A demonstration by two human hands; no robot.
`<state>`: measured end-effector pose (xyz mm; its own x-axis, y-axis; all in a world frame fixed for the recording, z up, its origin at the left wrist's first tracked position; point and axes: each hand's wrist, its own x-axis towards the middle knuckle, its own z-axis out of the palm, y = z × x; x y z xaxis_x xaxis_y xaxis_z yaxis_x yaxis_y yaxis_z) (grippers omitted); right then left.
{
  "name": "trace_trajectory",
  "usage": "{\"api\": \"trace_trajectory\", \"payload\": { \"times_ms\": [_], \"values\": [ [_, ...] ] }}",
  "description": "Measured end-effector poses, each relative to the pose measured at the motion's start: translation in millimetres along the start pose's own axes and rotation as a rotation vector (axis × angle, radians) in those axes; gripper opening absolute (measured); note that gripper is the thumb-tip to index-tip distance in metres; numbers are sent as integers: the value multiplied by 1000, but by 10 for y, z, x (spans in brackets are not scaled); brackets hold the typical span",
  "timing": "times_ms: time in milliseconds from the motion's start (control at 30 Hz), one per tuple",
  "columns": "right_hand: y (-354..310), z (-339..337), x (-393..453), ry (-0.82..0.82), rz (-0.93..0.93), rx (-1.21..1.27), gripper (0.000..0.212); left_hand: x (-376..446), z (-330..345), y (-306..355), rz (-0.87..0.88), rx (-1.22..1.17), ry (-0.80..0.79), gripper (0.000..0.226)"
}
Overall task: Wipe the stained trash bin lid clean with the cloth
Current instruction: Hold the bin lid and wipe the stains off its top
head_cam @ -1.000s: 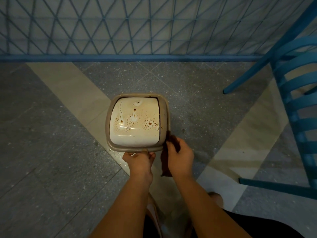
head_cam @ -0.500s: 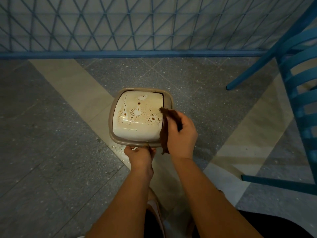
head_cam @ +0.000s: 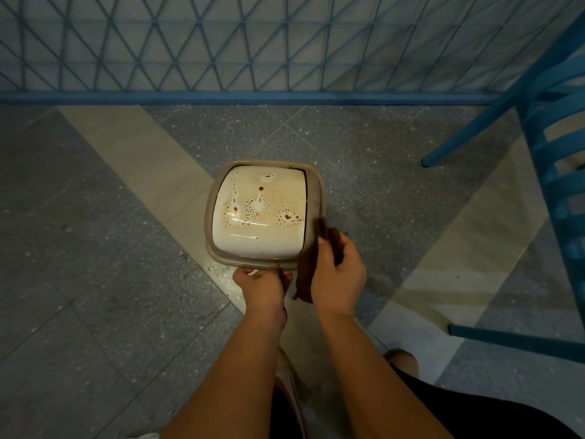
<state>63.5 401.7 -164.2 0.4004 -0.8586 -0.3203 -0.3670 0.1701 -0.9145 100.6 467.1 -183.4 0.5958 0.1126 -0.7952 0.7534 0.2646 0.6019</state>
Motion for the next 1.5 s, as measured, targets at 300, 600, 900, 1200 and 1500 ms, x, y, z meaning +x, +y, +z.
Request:
{"api": "trace_trajectory", "payload": {
  "times_ms": [300, 600, 900, 1200, 1500],
  "values": [
    [322, -284, -43, -350, 29, -369, 17, 192, -156, 325, -10, 66, 7, 54],
    [406, -363, -186, -230, 201, -228, 20, 229, -359, 253, 16, -60, 166, 34],
    [243, 142, -475, -332, 401, -97, 8, 2, -311, 237, -34, 6, 52, 32],
    [50, 79, 152, -52, 408, -124, 19, 80, -344, 235, 2, 52, 4, 25],
    [220, -20, -237, -295, 507, -130, 13, 229, -361, 287, 43, -44, 176, 34]
  ]
}}
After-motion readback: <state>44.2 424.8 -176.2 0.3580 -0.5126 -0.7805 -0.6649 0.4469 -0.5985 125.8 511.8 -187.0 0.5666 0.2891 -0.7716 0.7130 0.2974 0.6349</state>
